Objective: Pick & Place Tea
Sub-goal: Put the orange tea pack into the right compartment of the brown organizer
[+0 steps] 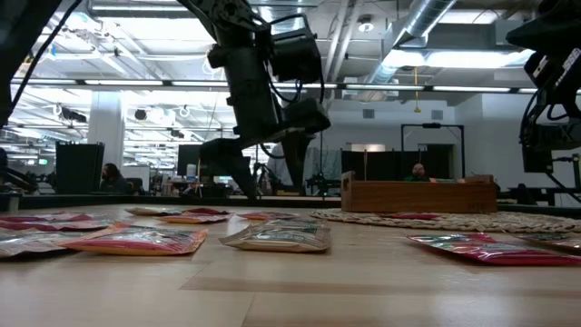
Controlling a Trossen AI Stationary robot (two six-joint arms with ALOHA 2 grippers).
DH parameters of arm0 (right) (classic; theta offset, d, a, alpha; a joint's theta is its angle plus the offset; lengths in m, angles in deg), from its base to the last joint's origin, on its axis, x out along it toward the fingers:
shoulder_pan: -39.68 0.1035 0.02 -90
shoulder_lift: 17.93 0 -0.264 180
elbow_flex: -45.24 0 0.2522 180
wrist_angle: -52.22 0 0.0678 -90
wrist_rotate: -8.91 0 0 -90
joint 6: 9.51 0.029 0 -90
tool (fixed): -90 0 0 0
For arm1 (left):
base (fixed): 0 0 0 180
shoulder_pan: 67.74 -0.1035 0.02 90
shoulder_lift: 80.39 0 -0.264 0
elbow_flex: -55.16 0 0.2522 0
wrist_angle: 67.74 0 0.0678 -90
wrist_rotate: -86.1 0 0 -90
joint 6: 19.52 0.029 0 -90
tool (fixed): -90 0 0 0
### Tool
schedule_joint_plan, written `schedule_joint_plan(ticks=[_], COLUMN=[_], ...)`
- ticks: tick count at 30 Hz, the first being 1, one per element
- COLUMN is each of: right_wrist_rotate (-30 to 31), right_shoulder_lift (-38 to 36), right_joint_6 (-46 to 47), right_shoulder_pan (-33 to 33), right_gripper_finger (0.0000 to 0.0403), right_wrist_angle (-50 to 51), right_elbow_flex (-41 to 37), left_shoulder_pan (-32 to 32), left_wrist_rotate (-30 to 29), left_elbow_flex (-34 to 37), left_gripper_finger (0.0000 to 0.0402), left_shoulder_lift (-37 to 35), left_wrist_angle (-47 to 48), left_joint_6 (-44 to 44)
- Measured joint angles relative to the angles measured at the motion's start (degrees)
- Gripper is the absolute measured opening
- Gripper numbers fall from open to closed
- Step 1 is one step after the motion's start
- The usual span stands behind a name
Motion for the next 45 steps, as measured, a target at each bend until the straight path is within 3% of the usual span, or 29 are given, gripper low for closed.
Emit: schedule_joint_plan(ticks=[15, 45], right_wrist_rotate=[0.13, 0.09], right_shoulder_lift=[0.00, 0.00], right_joint_6=[0.00, 0.02], right_shoulder_pan=[0.00, 0.00], right_gripper_finger=[0.0006, 0.0006], right_wrist_angle=[0.00, -0.18], right_elbow_flex=[0.00, 0.00], left_shoulder_pan=[-0.04, 0.02], left_wrist_rotate=[1.07, 0.20], left_elbow_flex=[-0.20, 0.02], left_gripper_finger=[0.0342, 0.0342], left_shoulder_lift=[3.74, 3.56], left_wrist_angle=[-1.35, -2.97], left_joint_6=[0.44, 6.46])
